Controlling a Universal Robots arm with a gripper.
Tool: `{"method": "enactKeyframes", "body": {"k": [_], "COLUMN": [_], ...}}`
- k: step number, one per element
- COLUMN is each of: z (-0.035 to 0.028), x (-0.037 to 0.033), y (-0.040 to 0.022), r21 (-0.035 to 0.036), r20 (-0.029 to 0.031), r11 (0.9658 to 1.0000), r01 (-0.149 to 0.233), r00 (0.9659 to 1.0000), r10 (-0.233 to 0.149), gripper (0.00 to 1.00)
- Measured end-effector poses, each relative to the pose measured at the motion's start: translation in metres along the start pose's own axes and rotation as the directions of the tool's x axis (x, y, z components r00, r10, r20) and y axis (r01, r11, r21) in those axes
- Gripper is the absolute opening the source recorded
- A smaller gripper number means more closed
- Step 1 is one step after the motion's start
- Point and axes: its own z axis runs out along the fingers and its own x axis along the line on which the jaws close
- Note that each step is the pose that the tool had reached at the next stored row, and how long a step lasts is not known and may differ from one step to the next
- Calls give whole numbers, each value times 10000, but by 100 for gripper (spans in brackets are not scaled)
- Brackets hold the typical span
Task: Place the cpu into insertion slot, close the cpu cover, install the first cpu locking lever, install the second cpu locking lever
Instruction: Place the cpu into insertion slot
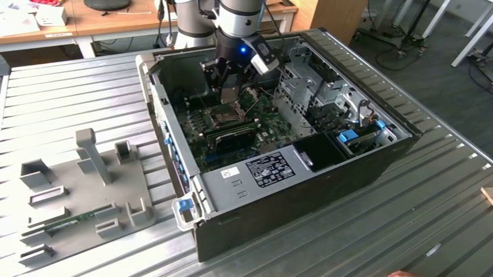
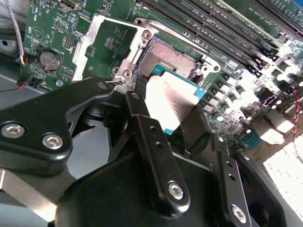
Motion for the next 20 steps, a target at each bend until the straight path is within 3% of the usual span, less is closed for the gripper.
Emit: {"method": "enactKeyframes", "body": {"k": [14, 20], "z": [99, 104], "x": [8, 8], "y": [-10, -10], "r21": [1, 1], "r20": [0, 0], "r11": [10000, 10000], "r01": [0, -1], "r00": [10000, 10000], "r10": [0, 1], "gripper": [54, 54]}}
